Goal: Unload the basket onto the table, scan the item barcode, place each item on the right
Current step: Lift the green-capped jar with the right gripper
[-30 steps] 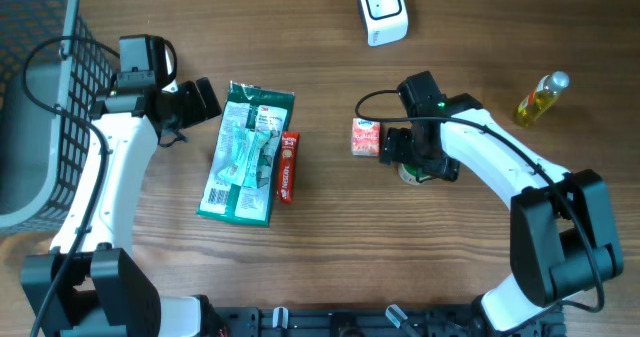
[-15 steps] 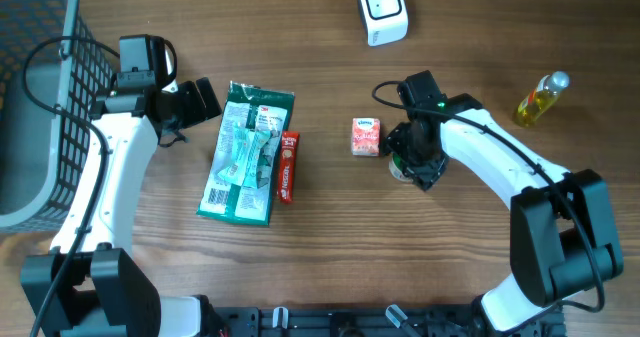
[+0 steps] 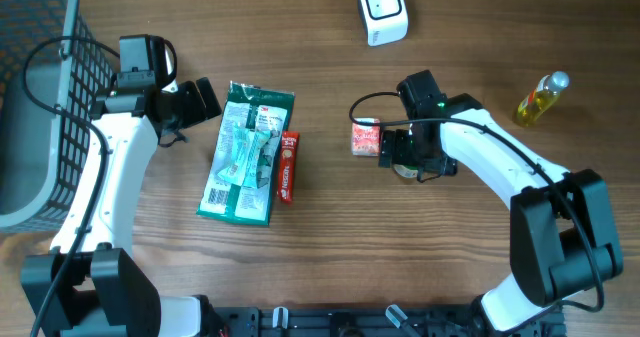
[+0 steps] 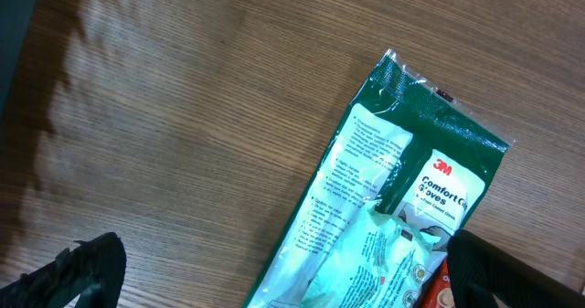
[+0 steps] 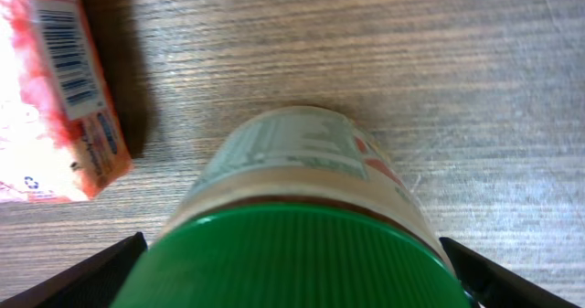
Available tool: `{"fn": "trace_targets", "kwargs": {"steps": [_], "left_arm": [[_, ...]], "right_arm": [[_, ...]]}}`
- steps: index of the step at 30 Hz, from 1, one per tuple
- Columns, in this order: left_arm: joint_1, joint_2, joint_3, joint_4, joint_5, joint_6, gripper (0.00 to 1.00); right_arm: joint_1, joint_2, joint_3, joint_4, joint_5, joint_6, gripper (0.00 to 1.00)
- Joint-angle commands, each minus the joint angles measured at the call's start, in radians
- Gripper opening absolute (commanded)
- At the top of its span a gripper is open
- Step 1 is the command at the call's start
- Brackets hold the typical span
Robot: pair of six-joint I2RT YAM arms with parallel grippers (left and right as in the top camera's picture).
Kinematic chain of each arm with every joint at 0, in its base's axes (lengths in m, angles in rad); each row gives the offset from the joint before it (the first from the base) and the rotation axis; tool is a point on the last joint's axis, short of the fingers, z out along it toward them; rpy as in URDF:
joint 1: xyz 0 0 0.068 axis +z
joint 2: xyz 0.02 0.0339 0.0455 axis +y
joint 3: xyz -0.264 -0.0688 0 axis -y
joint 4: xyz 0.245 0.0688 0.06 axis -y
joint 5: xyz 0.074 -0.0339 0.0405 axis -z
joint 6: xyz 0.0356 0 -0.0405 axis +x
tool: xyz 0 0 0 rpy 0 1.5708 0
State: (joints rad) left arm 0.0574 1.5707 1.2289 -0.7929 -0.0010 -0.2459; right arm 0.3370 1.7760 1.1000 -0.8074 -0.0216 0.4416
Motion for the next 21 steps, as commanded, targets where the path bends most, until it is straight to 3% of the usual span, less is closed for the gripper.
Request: {"fn": "trace_targets", "kwargs": {"steps": [1, 11, 21], "left_arm": [[0.003, -0.004, 0.007, 0.0, 0.008, -0.005, 1.0], [0.003, -0.004, 0.007, 0.0, 0.008, -0.005, 1.0], [0.003, -0.004, 0.007, 0.0, 0.008, -0.005, 1.0]], "right_arm": [[0.001, 0.018, 0.045, -0.025, 0.022, -0.046, 1.0], [0.001, 0.028, 0.063, -0.029, 0.06, -0.025, 0.99], [0.001, 0.083, 0.063, -0.01, 0.056, -0.046, 0.83]]}}
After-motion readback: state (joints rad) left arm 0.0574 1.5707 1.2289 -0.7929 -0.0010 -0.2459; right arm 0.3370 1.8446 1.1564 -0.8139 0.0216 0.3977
